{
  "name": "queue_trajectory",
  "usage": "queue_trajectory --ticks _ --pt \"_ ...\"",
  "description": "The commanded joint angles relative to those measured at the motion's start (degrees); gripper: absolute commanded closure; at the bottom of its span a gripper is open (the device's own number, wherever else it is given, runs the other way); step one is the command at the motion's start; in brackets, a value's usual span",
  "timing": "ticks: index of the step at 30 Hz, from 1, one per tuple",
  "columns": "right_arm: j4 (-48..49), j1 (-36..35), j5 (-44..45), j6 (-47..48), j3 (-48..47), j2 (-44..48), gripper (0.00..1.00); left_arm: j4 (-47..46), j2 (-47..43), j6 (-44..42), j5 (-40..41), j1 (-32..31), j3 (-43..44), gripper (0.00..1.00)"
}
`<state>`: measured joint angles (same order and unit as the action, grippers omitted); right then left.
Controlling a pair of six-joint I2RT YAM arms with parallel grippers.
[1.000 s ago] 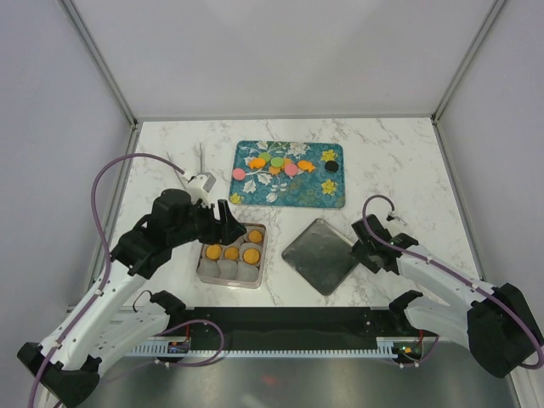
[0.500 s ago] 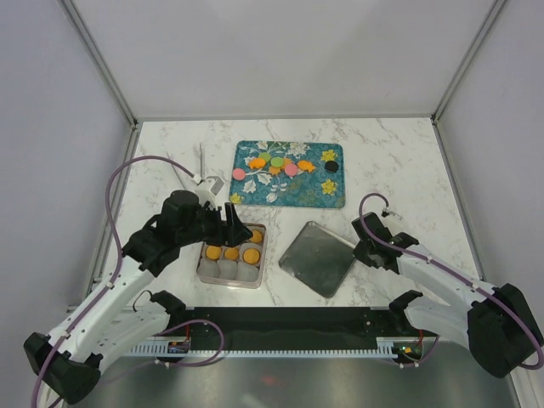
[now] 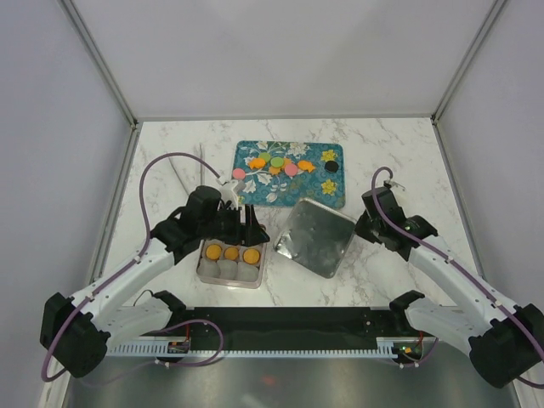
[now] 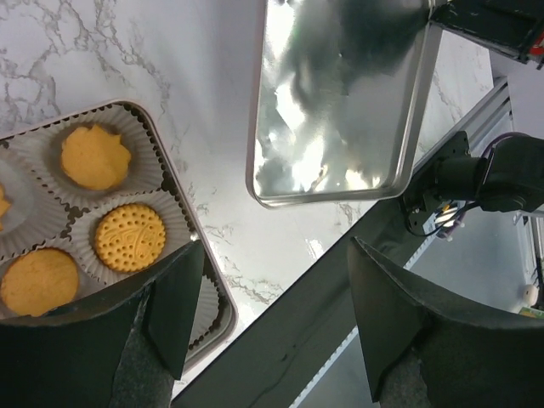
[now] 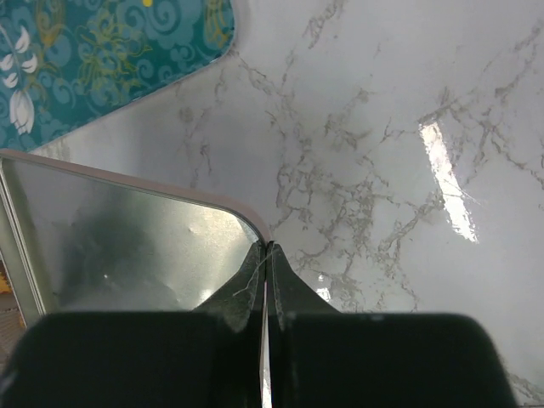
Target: Pack the cookies
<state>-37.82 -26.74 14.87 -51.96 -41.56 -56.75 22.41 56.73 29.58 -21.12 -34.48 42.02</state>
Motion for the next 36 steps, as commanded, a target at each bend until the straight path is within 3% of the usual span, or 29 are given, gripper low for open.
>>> queue_trajectory --ticks 1,12,20,32,36 --pt "-1.4 0.2 -3.9 3.0 -5.1 0.1 1.0 -6.1 2.2 1.9 -2.3 -0.4 0.5 0.24" --pt "-1.8 0.2 -11.2 5.6 -10.8 -1.6 1.0 -8.9 9.0 0.2 -3.4 -0.4 4.5 0.24" --pt "2.7 0.3 -18.3 6.6 -11.6 -4.4 1.0 -12.3 12.0 2.1 -8.6 -0.3 6.5 0.27" --pt "6.9 0.1 -22.0 6.7 -10.1 -4.5 1.0 -14.1 13.0 4.8 -12.2 -0.3 6.3 0.49" --pt "8.6 -0.7 -22.3 7.3 -9.3 -4.7 1.0 -14.1 13.3 5.0 -13.1 -0.4 6.3 0.65"
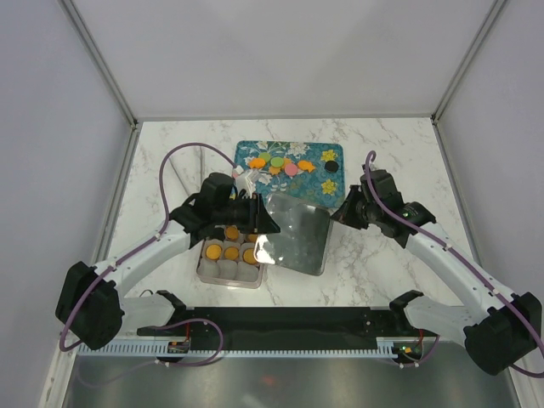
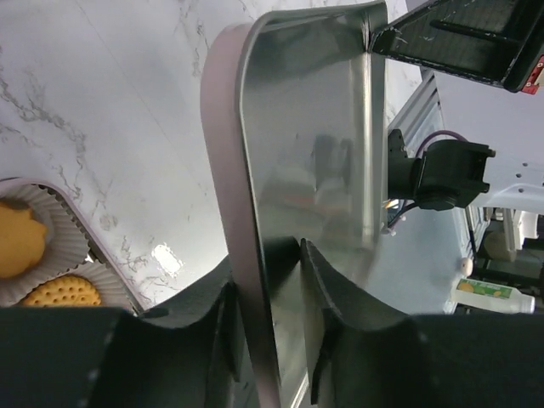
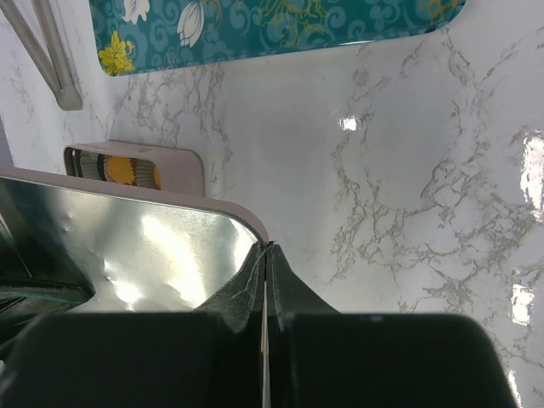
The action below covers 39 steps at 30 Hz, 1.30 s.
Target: Pack the cookies
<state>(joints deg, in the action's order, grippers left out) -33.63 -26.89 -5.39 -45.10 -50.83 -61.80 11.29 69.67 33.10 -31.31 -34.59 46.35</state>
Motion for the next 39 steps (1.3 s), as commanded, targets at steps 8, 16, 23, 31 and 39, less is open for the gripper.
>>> queue_trajectory --ticks 8,16,23,31,39 --pt "5.7 -1.1 1.5 4.7 1.0 1.1 0.59 1.4 0.5 0.3 -2.5 -0.2 4.4 0.98" --pt "1.6 -10.3 17.8 11.9 -6.2 4.6 0.4 10.4 3.0 -2.4 -1.0 1.6 10.2 0.98" --pt "0.1 -44.8 47.6 18.1 -13.1 -1.5 0.39 14.7 11.3 -1.8 -13.8 9.4 14.6 0.98" --pt "-6.5 -66.6 73.8 28.0 -23.9 -24.2 0.3 14.7 14.8 -0.1 -17.6 10.5 15.2 0.98" --pt "-8.6 -68.0 77.6 29.9 -25.6 -32.6 0.3 14.8 14.0 0.8 -18.8 11.0 15.3 0.98"
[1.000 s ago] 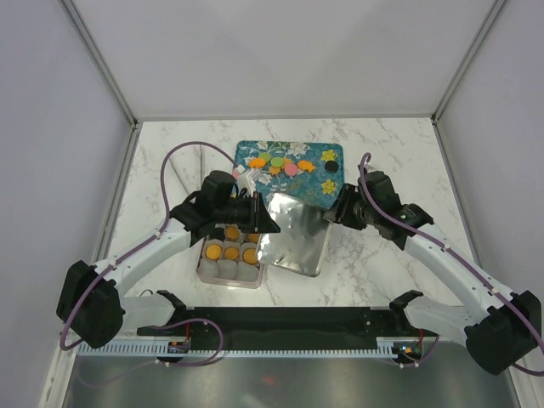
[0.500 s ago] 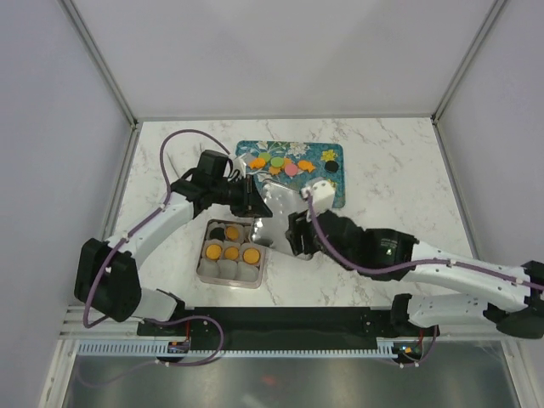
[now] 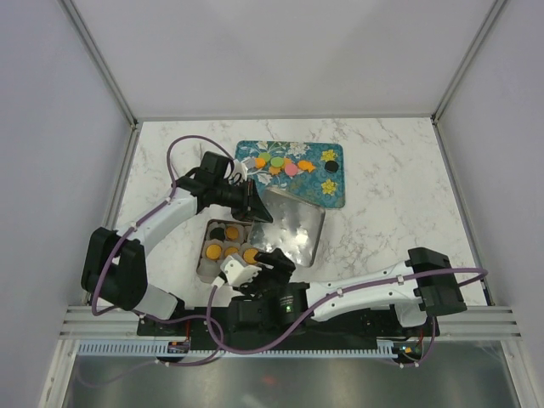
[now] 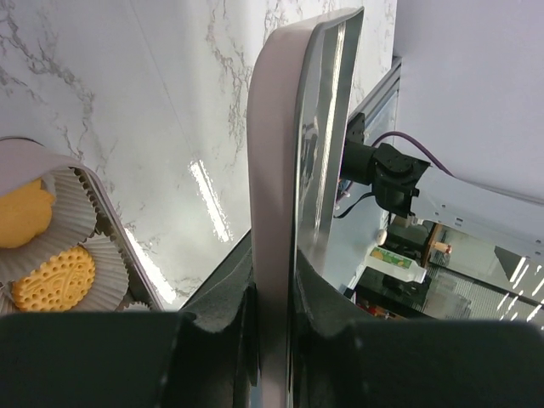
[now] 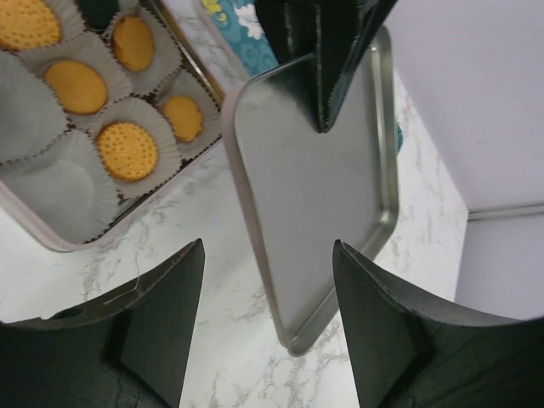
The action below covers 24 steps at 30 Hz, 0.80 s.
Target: Pack the cookies
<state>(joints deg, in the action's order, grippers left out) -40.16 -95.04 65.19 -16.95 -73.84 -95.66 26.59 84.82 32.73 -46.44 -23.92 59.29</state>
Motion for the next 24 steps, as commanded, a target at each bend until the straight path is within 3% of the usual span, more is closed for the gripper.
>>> queue_trajectory --ticks 1,16,24 --pt "-2.2 0.1 7.6 2.0 -2.5 1.0 0.3 -0.5 -1.4 1.3 -3.8 0.4 2.2 0.98" --pt "-4.0 1.4 10.0 5.1 -2.4 -3.9 0.28 0.7 -5.0 0.9 -4.5 1.0 1.4 0.98" --pt "-4.5 3.6 13.7 6.5 -1.6 -6.2 0.34 0.7 -7.6 0.9 -5.6 1.2 -0.9 0.98"
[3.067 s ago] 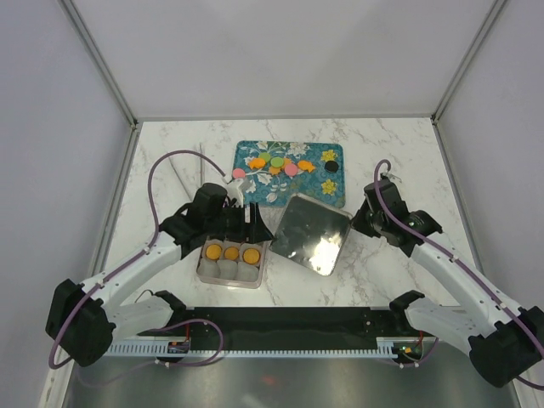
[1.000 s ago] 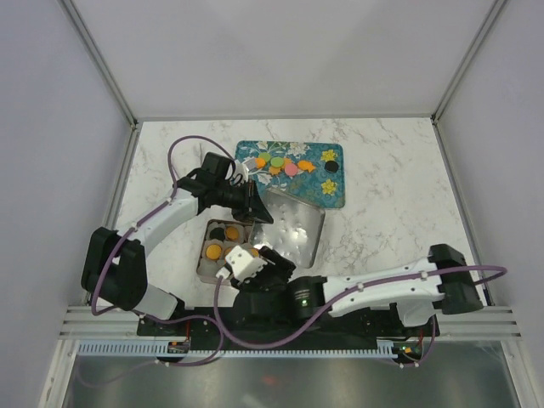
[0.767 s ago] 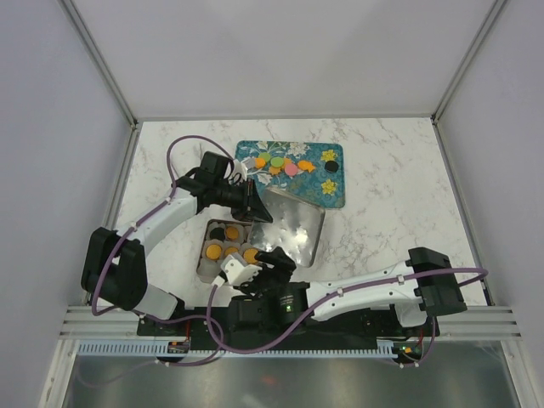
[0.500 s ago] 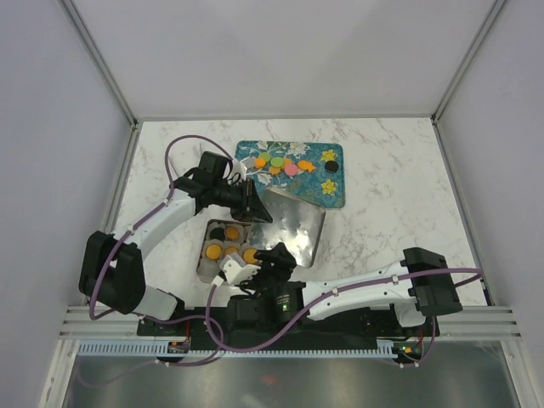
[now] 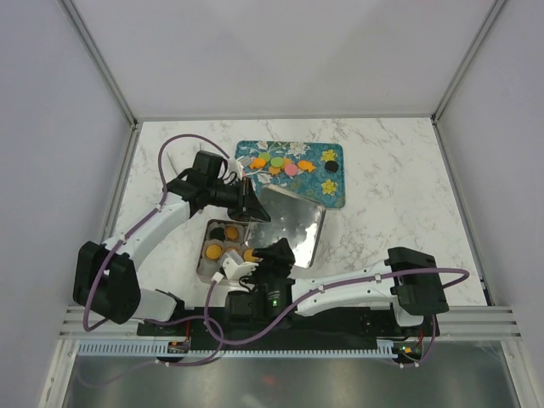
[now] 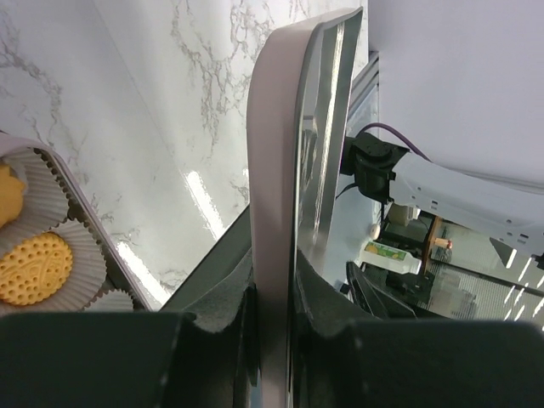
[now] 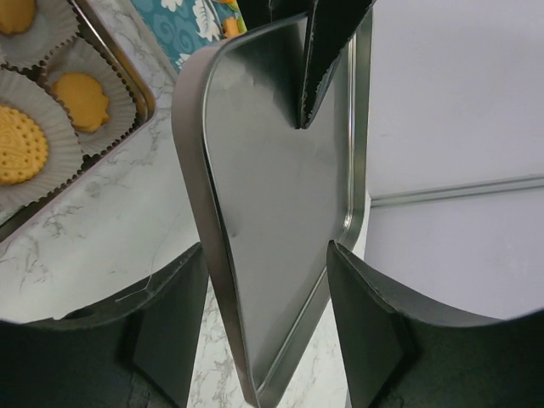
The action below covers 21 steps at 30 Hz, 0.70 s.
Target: Pack the cookies
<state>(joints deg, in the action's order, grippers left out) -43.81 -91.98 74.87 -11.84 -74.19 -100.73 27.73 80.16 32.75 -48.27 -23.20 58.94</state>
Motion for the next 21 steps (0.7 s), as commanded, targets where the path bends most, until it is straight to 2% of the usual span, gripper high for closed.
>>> queue_trajectory --ticks 1,4,10,16,18,19,20,21 --pt "-0.7 0.8 4.2 1.6 -1.4 -1.8 0.35 -0.4 -3.3 1.0 -4.0 0.4 -0.8 0.98" --pt "-0.5 1.5 5.5 2.3 -1.8 -2.8 0.38 -0.6 -3.5 1.0 -5.2 0.5 -1.2 0.98" --pt "-0.5 2.5 10.9 2.7 -1.9 -3.1 0.49 -0.7 -4.4 1.4 -5.9 0.5 -1.6 0.97" --pt "-0.4 2.6 15.2 4.2 -3.1 -5.0 0.71 -1.6 -4.7 2.2 -6.8 0.5 -2.2 0.93" --pt "-0.5 2.5 15.9 4.4 -3.2 -5.3 0.83 -1.7 -5.1 2.3 -7.1 0.4 -2.2 0.93" --pt "-0.4 2.6 16.4 4.2 -3.2 -5.2 0.87 -1.8 -5.3 2.3 -7.1 0.4 -2.1 0.91" --pt "-0.4 2.6 16.7 4.2 -3.3 -5.1 0.95 -2.0 -5.4 2.3 -7.2 0.4 -2.0 0.87" --pt "-0.4 2.6 17.3 4.3 -3.4 -5.1 0.98 -2.0 -5.9 2.3 -6.9 0.4 -1.9 0.82"
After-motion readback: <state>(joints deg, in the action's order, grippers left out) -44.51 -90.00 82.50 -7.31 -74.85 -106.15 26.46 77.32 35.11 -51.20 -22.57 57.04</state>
